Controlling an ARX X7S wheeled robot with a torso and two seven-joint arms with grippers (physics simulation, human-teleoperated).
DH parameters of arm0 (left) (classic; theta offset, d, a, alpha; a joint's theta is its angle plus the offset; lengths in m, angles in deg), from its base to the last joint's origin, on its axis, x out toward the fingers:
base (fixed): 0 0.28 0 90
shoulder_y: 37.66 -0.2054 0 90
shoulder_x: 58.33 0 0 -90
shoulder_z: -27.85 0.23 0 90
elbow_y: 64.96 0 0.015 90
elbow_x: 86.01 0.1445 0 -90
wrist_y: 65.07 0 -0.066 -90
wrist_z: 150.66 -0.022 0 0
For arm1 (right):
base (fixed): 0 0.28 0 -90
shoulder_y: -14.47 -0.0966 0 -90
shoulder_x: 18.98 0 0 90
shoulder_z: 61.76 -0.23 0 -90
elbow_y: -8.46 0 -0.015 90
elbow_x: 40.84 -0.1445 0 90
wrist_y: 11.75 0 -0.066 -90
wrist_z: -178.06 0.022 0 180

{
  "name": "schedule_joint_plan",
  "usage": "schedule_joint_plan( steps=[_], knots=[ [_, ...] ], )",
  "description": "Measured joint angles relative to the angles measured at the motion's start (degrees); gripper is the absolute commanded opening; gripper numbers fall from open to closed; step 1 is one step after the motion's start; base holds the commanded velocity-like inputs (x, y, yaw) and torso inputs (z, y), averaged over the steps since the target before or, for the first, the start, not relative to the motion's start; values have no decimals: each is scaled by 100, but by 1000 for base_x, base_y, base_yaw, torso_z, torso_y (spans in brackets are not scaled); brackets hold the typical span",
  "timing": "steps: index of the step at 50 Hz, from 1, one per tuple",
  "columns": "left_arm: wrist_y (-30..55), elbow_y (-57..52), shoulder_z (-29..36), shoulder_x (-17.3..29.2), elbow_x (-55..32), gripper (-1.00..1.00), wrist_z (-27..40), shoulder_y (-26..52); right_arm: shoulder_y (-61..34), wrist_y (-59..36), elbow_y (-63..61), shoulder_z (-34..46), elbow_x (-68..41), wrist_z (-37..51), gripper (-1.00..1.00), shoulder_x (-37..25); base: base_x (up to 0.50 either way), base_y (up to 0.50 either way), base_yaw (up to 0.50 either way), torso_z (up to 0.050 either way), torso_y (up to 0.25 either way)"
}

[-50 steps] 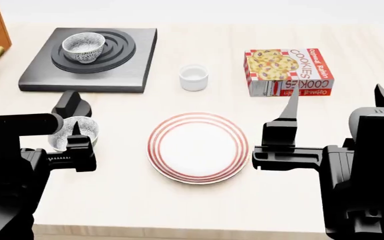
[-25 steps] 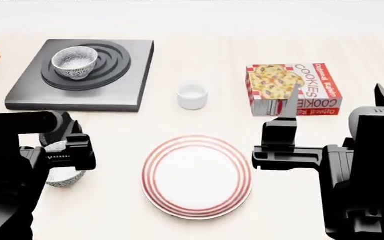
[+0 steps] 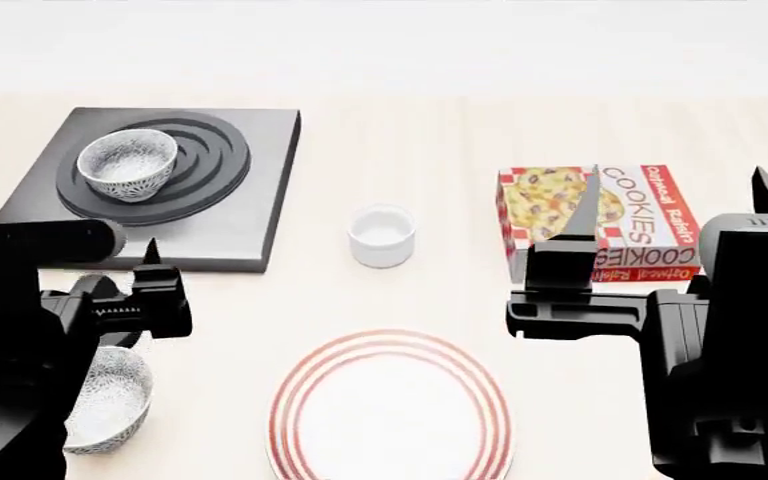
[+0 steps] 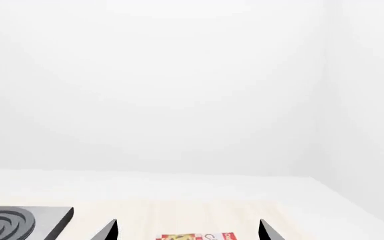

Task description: Pick the akita bowl on the stove and place it on the plate.

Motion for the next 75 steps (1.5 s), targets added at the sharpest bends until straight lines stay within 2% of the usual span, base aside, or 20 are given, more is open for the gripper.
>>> schedule_joint_plan(
  steps=[65,75],
  knots=[
    [72,-55,145,107,-180,100,111,71,7,22,-9,11,-174,130,100,-71,264,0,0,0,0],
    [93,-68,156,115,-219,100,130,87,7,45,4,-1,-208,146,100,-64,38,0,0,0,0]
  ],
)
